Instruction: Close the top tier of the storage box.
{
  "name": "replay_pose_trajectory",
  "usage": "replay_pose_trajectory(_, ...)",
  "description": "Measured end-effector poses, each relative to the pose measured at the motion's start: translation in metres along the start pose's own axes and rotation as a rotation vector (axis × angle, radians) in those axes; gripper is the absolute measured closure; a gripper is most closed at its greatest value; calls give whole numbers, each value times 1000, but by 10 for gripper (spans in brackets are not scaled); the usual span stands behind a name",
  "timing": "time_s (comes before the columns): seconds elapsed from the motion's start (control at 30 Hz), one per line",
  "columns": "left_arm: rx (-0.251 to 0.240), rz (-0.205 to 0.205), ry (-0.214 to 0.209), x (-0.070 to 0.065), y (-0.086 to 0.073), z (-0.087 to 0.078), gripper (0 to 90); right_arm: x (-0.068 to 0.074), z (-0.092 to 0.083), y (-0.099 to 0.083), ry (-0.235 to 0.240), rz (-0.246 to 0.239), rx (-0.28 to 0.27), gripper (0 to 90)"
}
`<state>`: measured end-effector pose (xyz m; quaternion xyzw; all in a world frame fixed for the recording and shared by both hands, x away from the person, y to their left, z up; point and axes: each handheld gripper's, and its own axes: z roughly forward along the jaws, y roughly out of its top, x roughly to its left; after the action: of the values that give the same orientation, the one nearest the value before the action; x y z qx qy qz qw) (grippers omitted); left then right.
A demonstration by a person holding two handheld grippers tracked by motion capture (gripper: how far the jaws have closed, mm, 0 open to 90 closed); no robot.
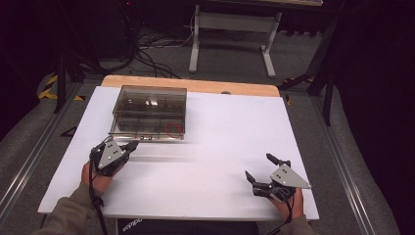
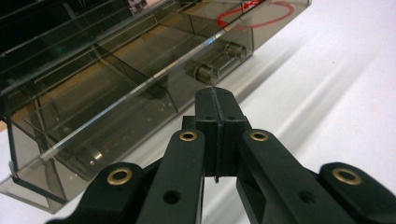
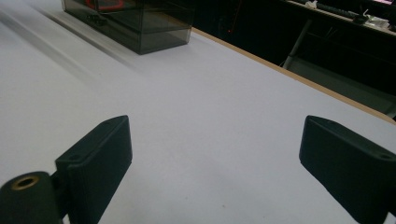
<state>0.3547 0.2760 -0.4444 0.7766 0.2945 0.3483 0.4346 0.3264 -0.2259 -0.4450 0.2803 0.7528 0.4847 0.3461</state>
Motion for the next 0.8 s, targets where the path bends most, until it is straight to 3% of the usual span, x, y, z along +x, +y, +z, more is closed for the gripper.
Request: replay_pose_trajectory(0.8, -6, -1, 29, 9, 5, 8, 896, 1, 5, 1, 12, -15, 0, 103)
